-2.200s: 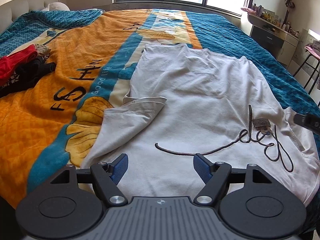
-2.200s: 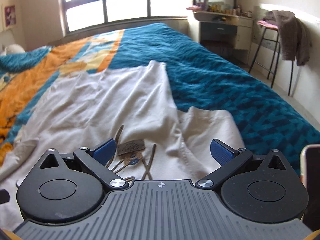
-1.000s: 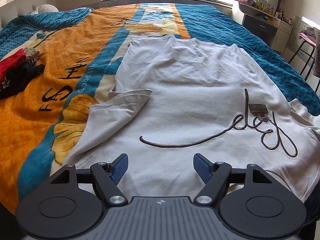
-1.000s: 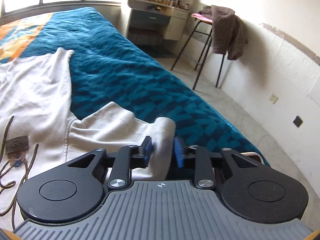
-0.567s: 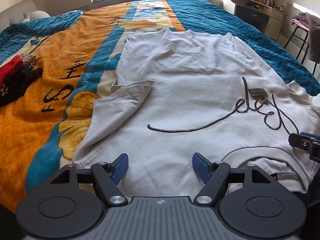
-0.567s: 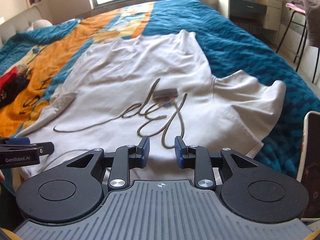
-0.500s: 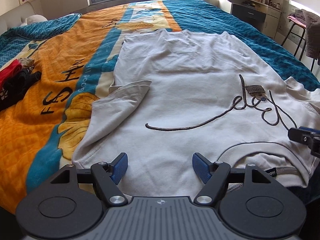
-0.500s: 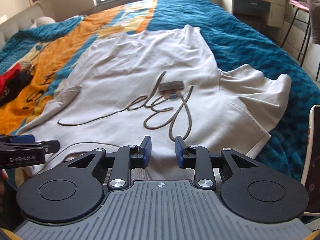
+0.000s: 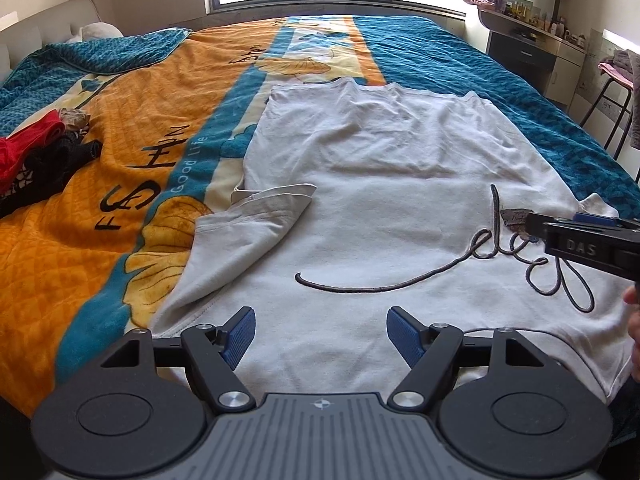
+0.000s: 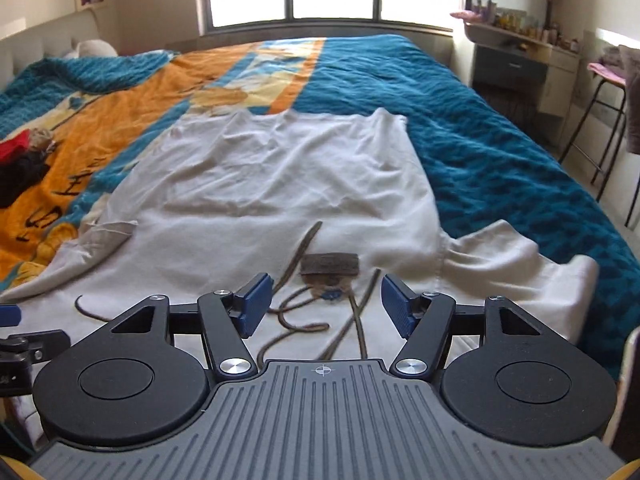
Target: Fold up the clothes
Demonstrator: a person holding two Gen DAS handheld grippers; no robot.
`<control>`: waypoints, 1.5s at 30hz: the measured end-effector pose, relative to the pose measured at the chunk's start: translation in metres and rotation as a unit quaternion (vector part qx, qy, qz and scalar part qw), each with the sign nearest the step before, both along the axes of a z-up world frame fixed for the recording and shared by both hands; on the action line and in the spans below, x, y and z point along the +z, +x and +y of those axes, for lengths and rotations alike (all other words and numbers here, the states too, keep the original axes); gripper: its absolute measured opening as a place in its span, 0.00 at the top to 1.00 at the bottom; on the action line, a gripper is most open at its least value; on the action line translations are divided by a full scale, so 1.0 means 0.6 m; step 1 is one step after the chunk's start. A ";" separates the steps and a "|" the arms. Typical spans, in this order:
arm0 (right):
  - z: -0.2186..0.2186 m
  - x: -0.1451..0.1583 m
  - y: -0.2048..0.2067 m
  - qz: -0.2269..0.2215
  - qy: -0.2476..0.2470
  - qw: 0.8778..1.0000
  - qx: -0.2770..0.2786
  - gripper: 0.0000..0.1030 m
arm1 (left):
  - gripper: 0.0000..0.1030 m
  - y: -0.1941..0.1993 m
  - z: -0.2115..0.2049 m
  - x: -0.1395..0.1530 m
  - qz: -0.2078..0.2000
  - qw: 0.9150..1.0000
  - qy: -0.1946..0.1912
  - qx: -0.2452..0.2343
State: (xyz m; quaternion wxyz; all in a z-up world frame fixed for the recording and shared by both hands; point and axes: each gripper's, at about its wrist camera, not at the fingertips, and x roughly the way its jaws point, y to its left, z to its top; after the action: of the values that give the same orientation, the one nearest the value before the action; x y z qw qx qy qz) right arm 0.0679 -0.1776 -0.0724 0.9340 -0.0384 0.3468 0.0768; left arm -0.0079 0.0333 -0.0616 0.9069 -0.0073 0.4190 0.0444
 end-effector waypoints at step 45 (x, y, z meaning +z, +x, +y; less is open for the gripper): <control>0.017 -0.097 0.051 0.033 -0.013 0.999 0.009 0.00 | 0.28 -0.002 -0.004 -0.001 -0.004 1.000 -0.003 -0.008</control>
State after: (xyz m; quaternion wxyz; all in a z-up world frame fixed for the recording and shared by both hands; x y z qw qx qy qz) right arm 0.0983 -0.1672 -0.1307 0.9209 -0.0509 0.3777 0.0821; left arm -0.0089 0.0308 -0.0621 0.9088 -0.0065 0.4155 0.0361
